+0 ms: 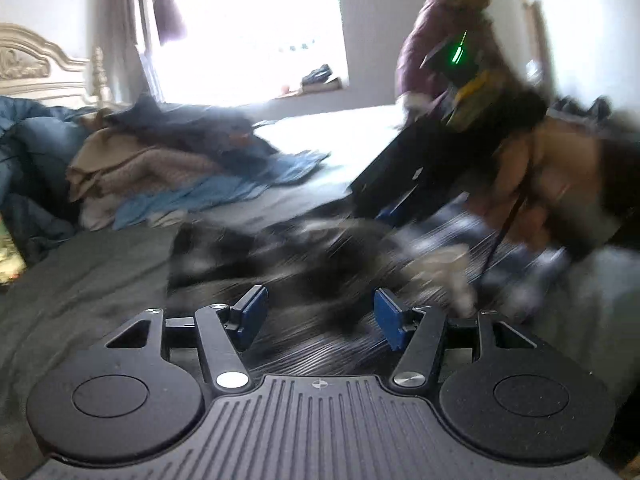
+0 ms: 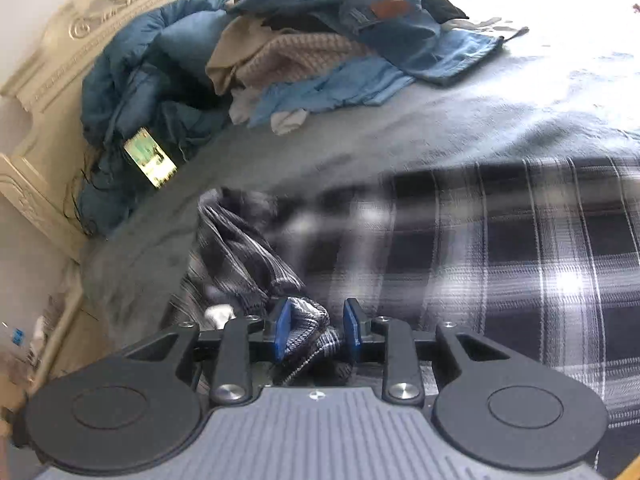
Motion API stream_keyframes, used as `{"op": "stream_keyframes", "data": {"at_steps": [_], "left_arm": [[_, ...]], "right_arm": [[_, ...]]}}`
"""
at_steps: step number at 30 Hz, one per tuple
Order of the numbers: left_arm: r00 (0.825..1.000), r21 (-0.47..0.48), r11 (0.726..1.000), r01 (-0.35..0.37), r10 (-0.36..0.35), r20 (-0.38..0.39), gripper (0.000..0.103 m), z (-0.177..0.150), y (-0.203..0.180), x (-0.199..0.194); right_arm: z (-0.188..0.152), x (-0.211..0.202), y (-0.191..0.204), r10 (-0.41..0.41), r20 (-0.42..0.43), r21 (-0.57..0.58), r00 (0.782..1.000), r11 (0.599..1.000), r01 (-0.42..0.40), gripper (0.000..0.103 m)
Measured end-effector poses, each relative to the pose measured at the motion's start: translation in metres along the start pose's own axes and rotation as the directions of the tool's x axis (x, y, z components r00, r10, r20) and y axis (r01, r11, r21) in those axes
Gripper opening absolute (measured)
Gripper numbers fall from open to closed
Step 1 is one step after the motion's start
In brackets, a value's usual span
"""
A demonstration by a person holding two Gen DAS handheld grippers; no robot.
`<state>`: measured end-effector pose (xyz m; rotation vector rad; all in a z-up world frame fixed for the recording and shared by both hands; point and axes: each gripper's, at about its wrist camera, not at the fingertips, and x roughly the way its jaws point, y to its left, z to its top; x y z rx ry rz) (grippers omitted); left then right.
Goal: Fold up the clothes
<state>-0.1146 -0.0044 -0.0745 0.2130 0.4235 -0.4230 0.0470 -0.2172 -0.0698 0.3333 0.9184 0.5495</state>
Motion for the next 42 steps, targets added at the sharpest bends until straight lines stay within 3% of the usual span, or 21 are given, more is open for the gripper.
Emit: {"op": "stream_keyframes", "data": {"at_steps": [2, 7, 11, 12, 16, 25, 30, 33, 39, 42], "left_arm": [[0.998, 0.007, 0.999, 0.054, -0.054, 0.011, 0.059, 0.004, -0.007, 0.001], [0.982, 0.087, 0.981, 0.174, -0.167, -0.085, 0.057, -0.004, -0.027, 0.026], [0.979, 0.173, 0.967, 0.187, -0.169, -0.115, 0.057, -0.018, -0.038, 0.027], [0.979, 0.178, 0.966, 0.19, -0.171, -0.114, 0.057, -0.019, -0.038, 0.026], [0.976, 0.165, 0.965, 0.203, -0.187, -0.11, 0.058, -0.021, -0.034, 0.026], [0.977, 0.16, 0.965, 0.206, -0.195, -0.083, 0.058, -0.025, -0.033, 0.024], [0.977, 0.146, 0.966, 0.213, -0.205, -0.066, 0.058, -0.027, -0.031, 0.023], [0.976, 0.138, 0.967, 0.216, -0.209, -0.058, 0.058, -0.029, -0.031, 0.021], [0.975, 0.116, 0.968, 0.222, -0.217, -0.049, 0.058, -0.03, -0.03, 0.018], [0.976, 0.103, 0.97, 0.219, -0.215, -0.045, 0.058, -0.029, -0.03, 0.019]], "right_arm": [[0.0, -0.006, 0.0, 0.019, 0.003, -0.005, 1.0, 1.0, -0.019, 0.019], [0.001, -0.012, 0.008, -0.042, 0.001, -0.073, 0.999, 0.996, 0.042, 0.02], [0.005, -0.025, -0.01, 0.019, -0.01, 0.06, 1.0, 0.998, -0.018, 0.033], [0.005, -0.029, -0.015, 0.045, -0.013, 0.096, 0.999, 0.994, -0.043, 0.044], [0.0, -0.026, -0.026, 0.102, -0.071, 0.186, 0.992, 0.979, -0.088, 0.061], [-0.005, -0.009, -0.022, 0.219, -0.167, 0.255, 0.961, 0.951, -0.173, 0.072], [-0.008, 0.003, -0.013, 0.221, -0.191, 0.243, 0.956, 0.954, -0.172, 0.077], [-0.009, 0.009, -0.008, 0.226, -0.191, 0.237, 0.955, 0.955, -0.178, 0.076], [-0.018, 0.01, 0.003, 0.192, -0.209, 0.157, 0.959, 0.974, -0.161, 0.059], [-0.024, 0.011, 0.007, 0.155, -0.201, 0.122, 0.967, 0.984, -0.132, 0.041]]}}
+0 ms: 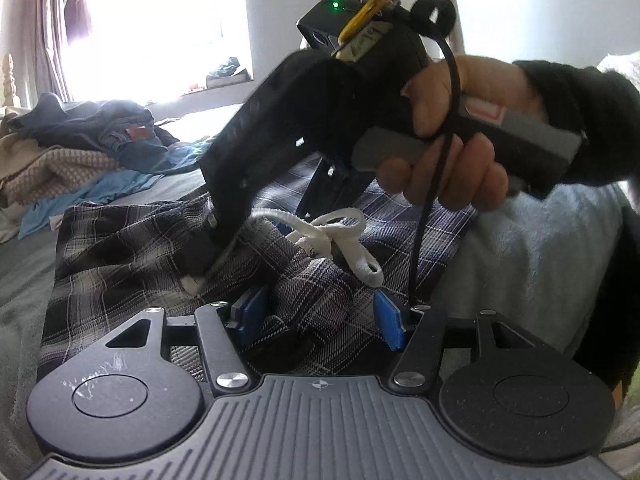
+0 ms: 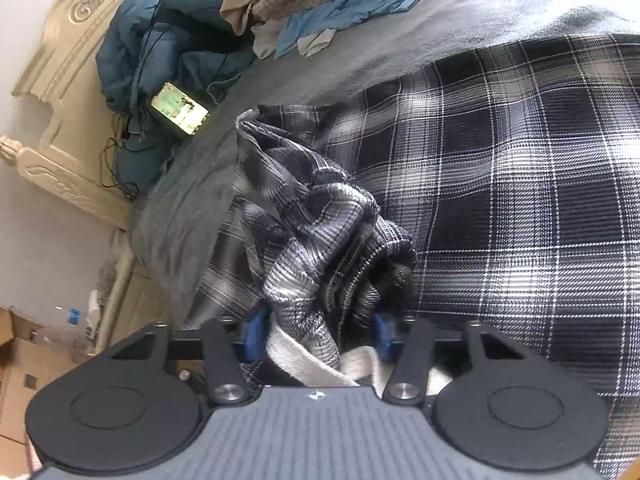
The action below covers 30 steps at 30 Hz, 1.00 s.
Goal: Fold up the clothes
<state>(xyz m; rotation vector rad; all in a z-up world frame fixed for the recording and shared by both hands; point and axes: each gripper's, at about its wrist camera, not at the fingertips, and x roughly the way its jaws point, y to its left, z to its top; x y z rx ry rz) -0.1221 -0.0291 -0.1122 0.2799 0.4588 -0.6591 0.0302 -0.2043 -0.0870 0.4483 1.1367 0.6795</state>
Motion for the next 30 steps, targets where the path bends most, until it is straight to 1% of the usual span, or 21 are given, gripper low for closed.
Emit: {"op": "stream_keyframes", "data": {"at_steps": [2, 5, 7, 8, 10, 13, 16, 19, 25, 30], "left_arm": [[1.0, 0.001, 1.0, -0.013, 0.013, 0.003, 0.058, 0.002, -0.002, 0.0], [0.998, 0.023, 0.998, -0.057, 0.056, 0.019, 0.058, 0.007, -0.008, -0.009], [0.996, 0.048, 0.996, -0.081, 0.079, 0.046, 0.058, 0.01, -0.014, -0.023], [0.995, 0.058, 0.995, -0.079, 0.076, 0.058, 0.058, 0.011, -0.017, -0.03], [0.997, 0.062, 0.996, -0.058, 0.055, 0.054, 0.058, 0.011, -0.022, -0.037], [0.999, 0.061, 0.997, -0.04, 0.039, 0.014, 0.058, 0.008, -0.029, -0.032], [0.996, 0.07, 0.996, -0.059, 0.063, -0.058, 0.058, 0.005, -0.033, -0.013], [0.993, 0.046, 0.998, -0.052, 0.056, -0.102, 0.058, 0.004, -0.038, -0.007], [0.991, 0.043, 0.998, -0.053, 0.058, -0.123, 0.058, 0.011, -0.043, -0.005], [0.993, 0.063, 0.998, -0.03, 0.037, -0.112, 0.058, 0.017, -0.048, -0.02]], "right_arm": [[-0.001, 0.0, 0.004, -0.02, 0.018, -0.013, 1.0, 1.0, 0.02, 0.029], [0.002, -0.008, 0.011, -0.026, 0.058, -0.031, 0.998, 0.999, 0.028, 0.024], [0.006, -0.017, 0.015, -0.023, 0.09, -0.038, 0.996, 0.999, 0.027, 0.024], [0.011, -0.023, 0.016, -0.021, 0.106, -0.038, 0.994, 0.999, 0.026, 0.024], [0.021, -0.036, 0.015, -0.02, 0.136, -0.04, 0.991, 0.999, 0.026, 0.024], [0.034, -0.053, 0.014, -0.034, 0.168, -0.05, 0.985, 0.998, 0.043, 0.023], [0.043, -0.071, 0.011, -0.065, 0.187, -0.064, 0.98, 0.995, 0.078, 0.023], [0.047, -0.093, 0.002, -0.107, 0.209, -0.073, 0.972, 0.99, 0.125, 0.023], [0.054, -0.136, -0.028, -0.179, 0.251, -0.045, 0.951, 0.98, 0.196, 0.023], [0.054, -0.162, -0.049, -0.218, 0.26, -0.035, 0.941, 0.971, 0.235, 0.023]]}}
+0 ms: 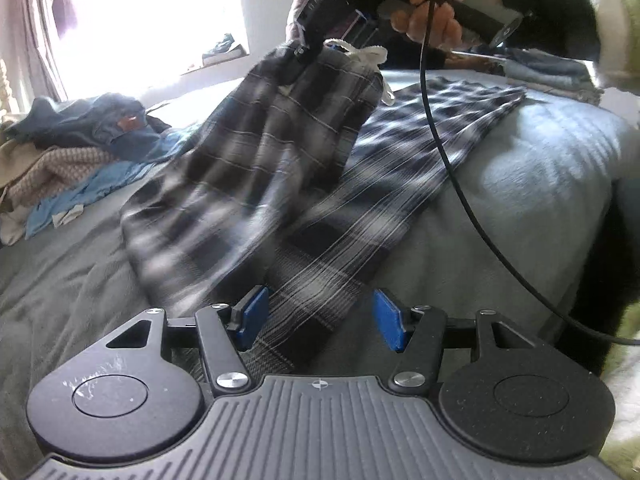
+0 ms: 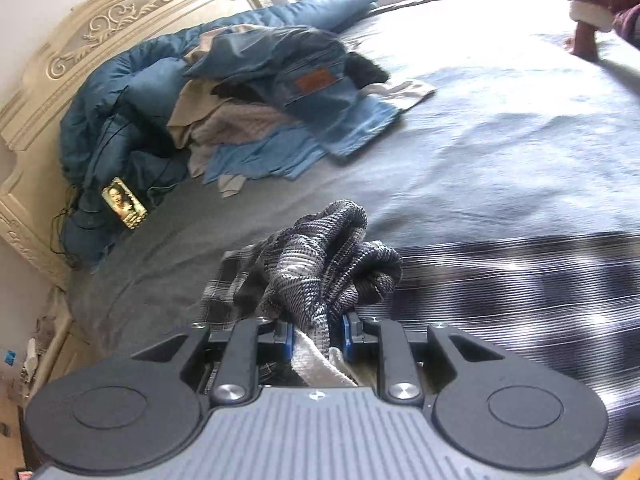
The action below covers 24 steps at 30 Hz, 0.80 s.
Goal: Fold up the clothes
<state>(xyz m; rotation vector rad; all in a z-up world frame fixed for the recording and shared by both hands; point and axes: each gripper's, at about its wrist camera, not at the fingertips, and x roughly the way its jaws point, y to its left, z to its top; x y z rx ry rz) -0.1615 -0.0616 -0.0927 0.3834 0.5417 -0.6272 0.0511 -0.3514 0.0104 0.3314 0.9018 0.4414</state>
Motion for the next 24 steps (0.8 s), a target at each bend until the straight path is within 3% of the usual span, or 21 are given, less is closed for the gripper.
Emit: {"op": "stream_keyframes", "data": {"at_steps": [3, 9, 13, 20, 24], "left_arm": [[1.0, 0.003, 1.0, 0.01, -0.01, 0.004, 0.058, 0.005, 0.0, -0.004], [0.999, -0.08, 0.996, 0.039, -0.036, 0.036, 0.059, 0.019, 0.02, -0.008], [0.999, -0.132, 0.99, 0.052, -0.051, 0.014, 0.059, 0.029, 0.031, 0.014], [0.985, -0.234, 0.959, 0.161, -0.17, -0.018, 0.059, 0.059, 0.034, 0.062], [0.973, -0.246, 0.948, 0.203, -0.224, -0.057, 0.058, 0.074, 0.032, 0.087]], "right_arm": [[0.001, -0.013, -0.014, -0.02, 0.006, -0.001, 1.0, 1.0, 0.02, 0.023], [0.002, -0.041, -0.04, -0.081, 0.01, -0.016, 0.997, 0.997, 0.081, 0.023], [0.003, -0.06, -0.06, -0.135, 0.009, -0.02, 0.991, 0.991, 0.135, 0.023], [0.011, -0.083, -0.089, -0.226, 0.006, -0.041, 0.974, 0.973, 0.226, 0.023], [0.018, -0.094, -0.106, -0.269, 0.001, -0.051, 0.963, 0.962, 0.269, 0.023]]}}
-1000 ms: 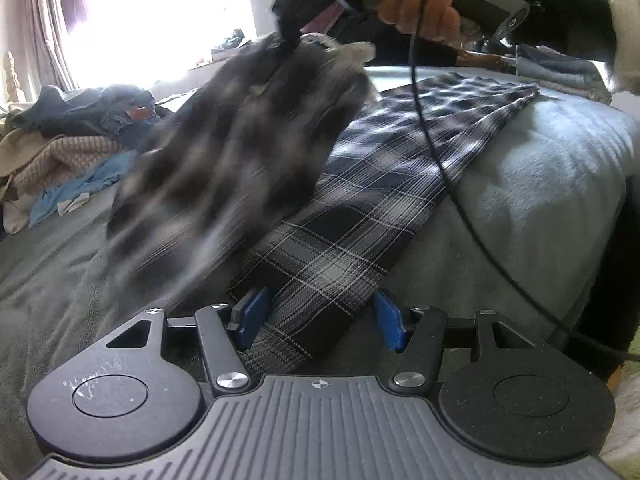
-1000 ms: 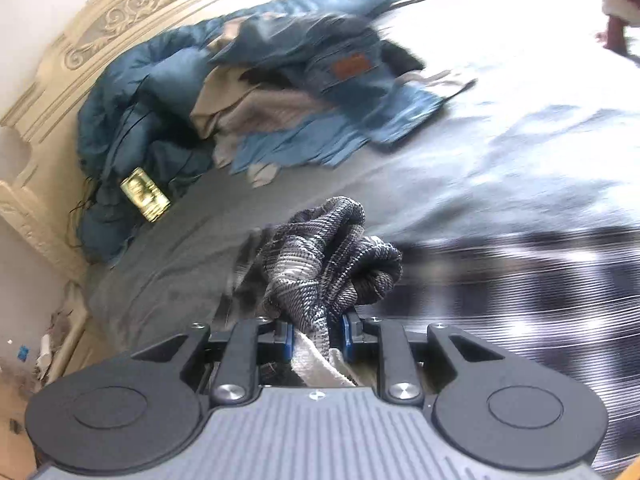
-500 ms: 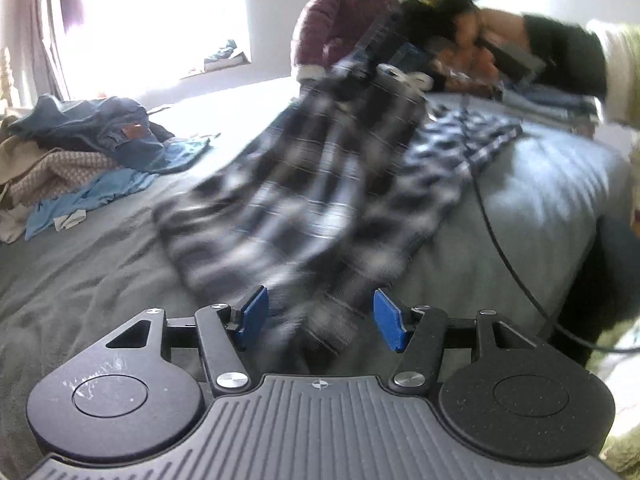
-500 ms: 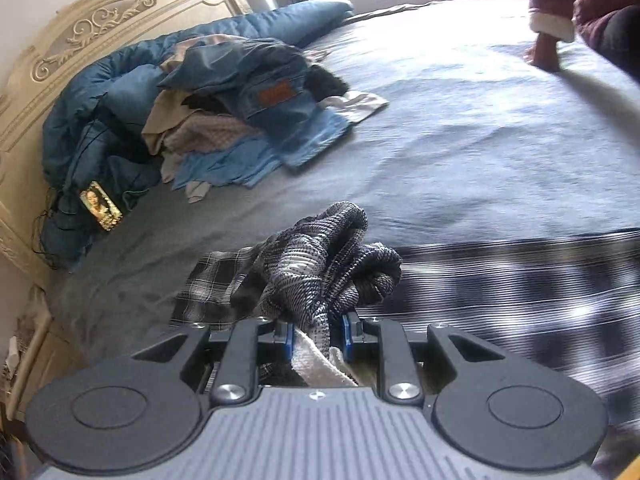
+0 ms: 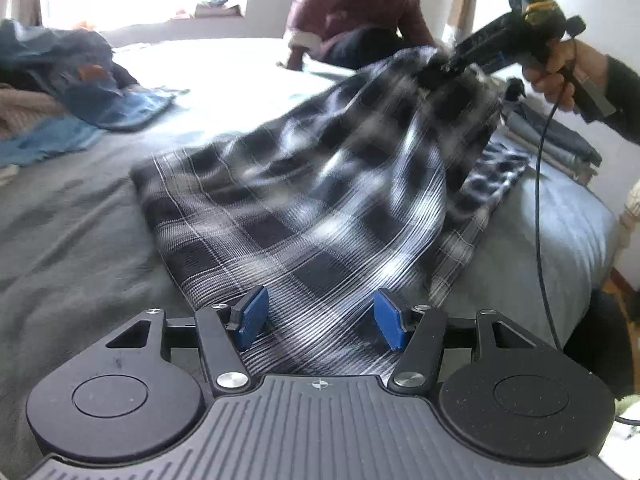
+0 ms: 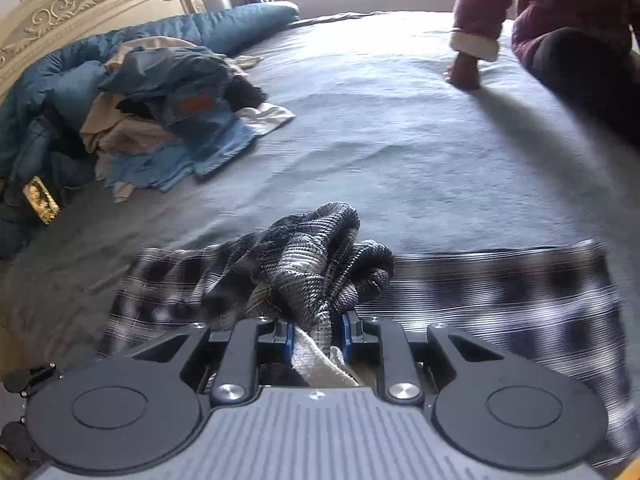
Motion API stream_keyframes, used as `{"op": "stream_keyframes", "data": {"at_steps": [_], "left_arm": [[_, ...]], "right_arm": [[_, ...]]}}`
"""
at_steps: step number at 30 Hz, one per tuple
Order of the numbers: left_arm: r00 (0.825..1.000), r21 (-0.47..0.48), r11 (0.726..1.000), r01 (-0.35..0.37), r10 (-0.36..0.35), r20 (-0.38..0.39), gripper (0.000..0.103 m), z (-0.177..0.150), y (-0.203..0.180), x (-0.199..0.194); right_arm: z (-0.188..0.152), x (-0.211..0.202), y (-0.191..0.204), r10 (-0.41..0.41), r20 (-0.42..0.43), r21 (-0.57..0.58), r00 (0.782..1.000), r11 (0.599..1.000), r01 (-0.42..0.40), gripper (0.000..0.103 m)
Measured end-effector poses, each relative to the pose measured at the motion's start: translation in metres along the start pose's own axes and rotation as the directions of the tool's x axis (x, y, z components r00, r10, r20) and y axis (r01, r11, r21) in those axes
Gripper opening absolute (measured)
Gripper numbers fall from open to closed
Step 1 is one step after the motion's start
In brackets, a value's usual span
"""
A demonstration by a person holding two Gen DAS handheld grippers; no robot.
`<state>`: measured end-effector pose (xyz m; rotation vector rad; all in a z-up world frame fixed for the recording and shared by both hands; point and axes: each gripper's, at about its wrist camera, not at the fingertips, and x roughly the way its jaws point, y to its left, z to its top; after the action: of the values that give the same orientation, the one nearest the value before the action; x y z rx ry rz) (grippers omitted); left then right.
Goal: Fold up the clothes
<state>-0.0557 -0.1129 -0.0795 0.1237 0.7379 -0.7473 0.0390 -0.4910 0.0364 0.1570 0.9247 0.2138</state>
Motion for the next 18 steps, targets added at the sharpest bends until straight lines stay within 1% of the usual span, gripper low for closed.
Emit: {"op": "stream_keyframes", "data": {"at_steps": [2, 6, 10, 14, 18], "left_arm": [[1.0, 0.009, 1.0, 0.01, -0.01, -0.017, 0.058, 0.004, -0.004, 0.008], [1.0, 0.041, 0.999, 0.02, -0.019, -0.022, 0.058, 0.013, -0.013, 0.017], [0.999, 0.072, 0.997, 0.022, -0.02, -0.031, 0.058, 0.022, -0.022, 0.026], [0.998, 0.09, 0.996, 0.029, -0.024, -0.055, 0.058, 0.027, -0.027, 0.037], [0.997, 0.113, 0.993, 0.028, -0.019, -0.081, 0.058, 0.028, -0.032, 0.047]], "right_arm": [[0.002, -0.003, -0.01, -0.022, -0.009, -0.018, 1.0, 1.0, 0.021, 0.023], [0.006, -0.014, -0.032, -0.049, -0.013, -0.029, 0.999, 0.998, 0.048, 0.023], [0.009, -0.025, -0.061, -0.074, -0.007, -0.019, 0.997, 0.997, 0.073, 0.023], [0.009, -0.031, -0.092, -0.083, -0.003, -0.005, 0.997, 0.997, 0.083, 0.023], [0.004, -0.028, -0.117, -0.084, -0.013, 0.018, 0.996, 0.996, 0.084, 0.023]]}}
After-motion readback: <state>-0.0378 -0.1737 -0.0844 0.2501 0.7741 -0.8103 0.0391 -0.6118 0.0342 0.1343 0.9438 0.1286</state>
